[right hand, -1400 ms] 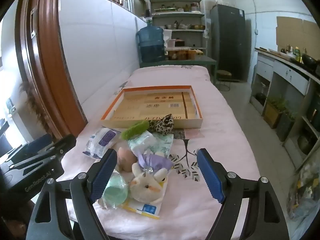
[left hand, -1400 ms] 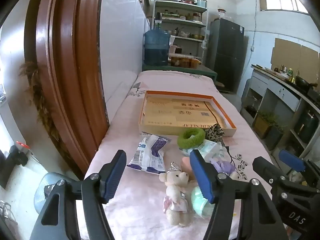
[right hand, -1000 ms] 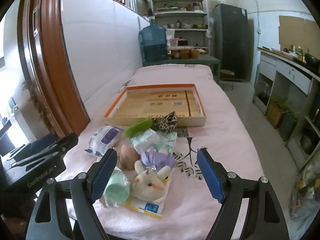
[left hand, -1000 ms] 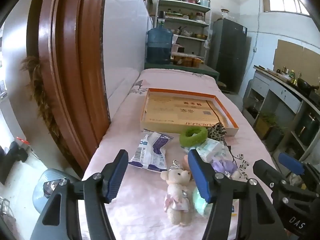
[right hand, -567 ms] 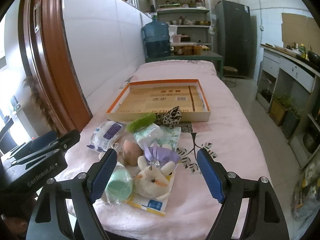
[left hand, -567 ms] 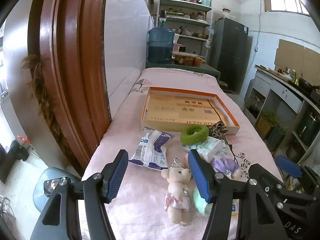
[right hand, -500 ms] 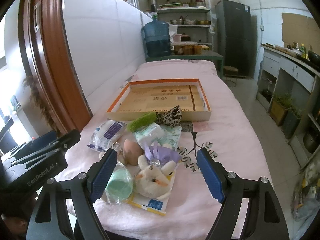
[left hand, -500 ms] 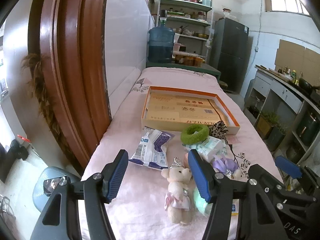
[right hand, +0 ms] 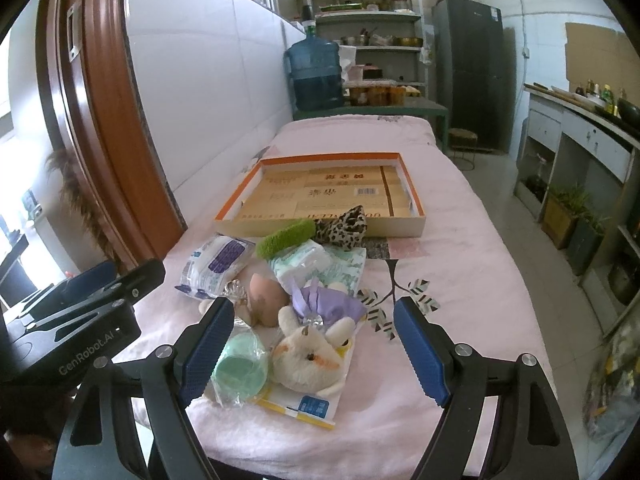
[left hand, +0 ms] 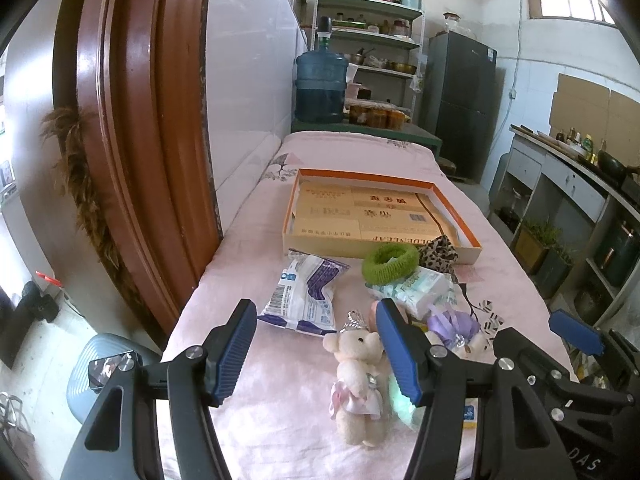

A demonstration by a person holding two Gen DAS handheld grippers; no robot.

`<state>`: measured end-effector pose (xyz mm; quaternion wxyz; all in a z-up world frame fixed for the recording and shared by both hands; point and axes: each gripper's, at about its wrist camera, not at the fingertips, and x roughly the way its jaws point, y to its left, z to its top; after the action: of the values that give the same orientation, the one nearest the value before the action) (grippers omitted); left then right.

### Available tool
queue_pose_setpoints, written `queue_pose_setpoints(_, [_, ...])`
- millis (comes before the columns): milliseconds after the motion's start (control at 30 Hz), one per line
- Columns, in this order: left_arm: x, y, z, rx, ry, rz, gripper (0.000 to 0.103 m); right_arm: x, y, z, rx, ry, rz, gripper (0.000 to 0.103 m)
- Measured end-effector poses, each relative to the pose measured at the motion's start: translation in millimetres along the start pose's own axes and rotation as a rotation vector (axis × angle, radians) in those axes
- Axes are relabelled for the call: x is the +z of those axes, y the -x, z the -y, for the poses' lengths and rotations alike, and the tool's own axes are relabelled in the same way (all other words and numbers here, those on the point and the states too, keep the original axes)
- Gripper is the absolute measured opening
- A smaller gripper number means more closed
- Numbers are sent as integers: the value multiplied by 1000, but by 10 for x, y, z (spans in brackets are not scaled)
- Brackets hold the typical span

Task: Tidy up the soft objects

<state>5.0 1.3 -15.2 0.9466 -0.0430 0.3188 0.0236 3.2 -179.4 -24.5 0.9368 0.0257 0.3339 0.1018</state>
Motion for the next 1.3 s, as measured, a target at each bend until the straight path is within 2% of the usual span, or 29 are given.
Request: queue_pose_setpoints(1300, [-50,-17,41,-8,-10,-2,62,-33,-33,-40,4,12,-12,83])
